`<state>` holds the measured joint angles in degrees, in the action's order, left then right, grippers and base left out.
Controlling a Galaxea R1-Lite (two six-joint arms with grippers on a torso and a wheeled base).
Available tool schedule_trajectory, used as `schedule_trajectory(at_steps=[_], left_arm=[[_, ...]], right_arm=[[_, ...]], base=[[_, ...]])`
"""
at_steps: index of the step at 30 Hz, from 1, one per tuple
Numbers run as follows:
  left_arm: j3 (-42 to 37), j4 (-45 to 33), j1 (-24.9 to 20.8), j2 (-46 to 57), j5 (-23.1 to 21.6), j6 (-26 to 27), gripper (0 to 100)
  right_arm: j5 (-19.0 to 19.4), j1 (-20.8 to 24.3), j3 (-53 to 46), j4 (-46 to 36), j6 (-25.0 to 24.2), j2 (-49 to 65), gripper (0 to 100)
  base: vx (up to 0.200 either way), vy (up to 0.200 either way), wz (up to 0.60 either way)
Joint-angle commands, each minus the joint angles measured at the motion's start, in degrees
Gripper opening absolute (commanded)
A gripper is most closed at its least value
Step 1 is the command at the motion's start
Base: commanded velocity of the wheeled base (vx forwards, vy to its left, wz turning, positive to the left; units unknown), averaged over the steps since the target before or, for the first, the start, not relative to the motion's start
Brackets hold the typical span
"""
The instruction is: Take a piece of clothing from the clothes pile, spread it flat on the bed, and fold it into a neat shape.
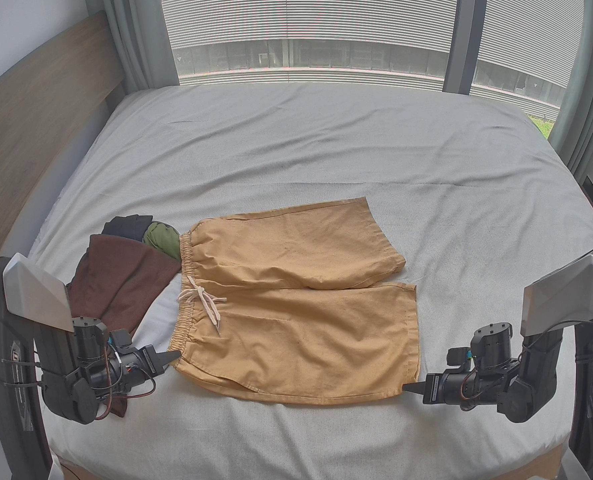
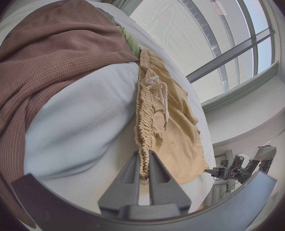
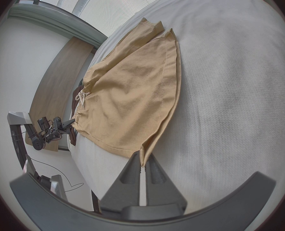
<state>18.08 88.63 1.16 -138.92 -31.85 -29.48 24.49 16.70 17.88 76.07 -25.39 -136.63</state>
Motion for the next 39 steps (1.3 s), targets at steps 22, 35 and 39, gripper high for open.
schedule_trajectory(at_steps=[22, 35, 39], left_arm=[[-10.7, -0.1, -0.3, 3.7, -2.5, 5.4, 0], [-15.6, -0.1, -1.2, 3.8, -1.9, 9.3, 0], [-16.5, -0.1, -1.3, 3.8, -1.8, 9.4, 0]], right_arm=[[0.0, -1.5, -11.1, 0.4, 3.6, 8.6, 0], [0.0, -3.3, -14.8, 0.6, 7.4, 9.7, 0], [0.0, -3.4, -15.8, 0.7, 8.1, 9.6, 0]], base=[[0.0, 0.0, 0.0], [0.0, 0.0, 0.0], [0.0, 0.0, 0.0]])
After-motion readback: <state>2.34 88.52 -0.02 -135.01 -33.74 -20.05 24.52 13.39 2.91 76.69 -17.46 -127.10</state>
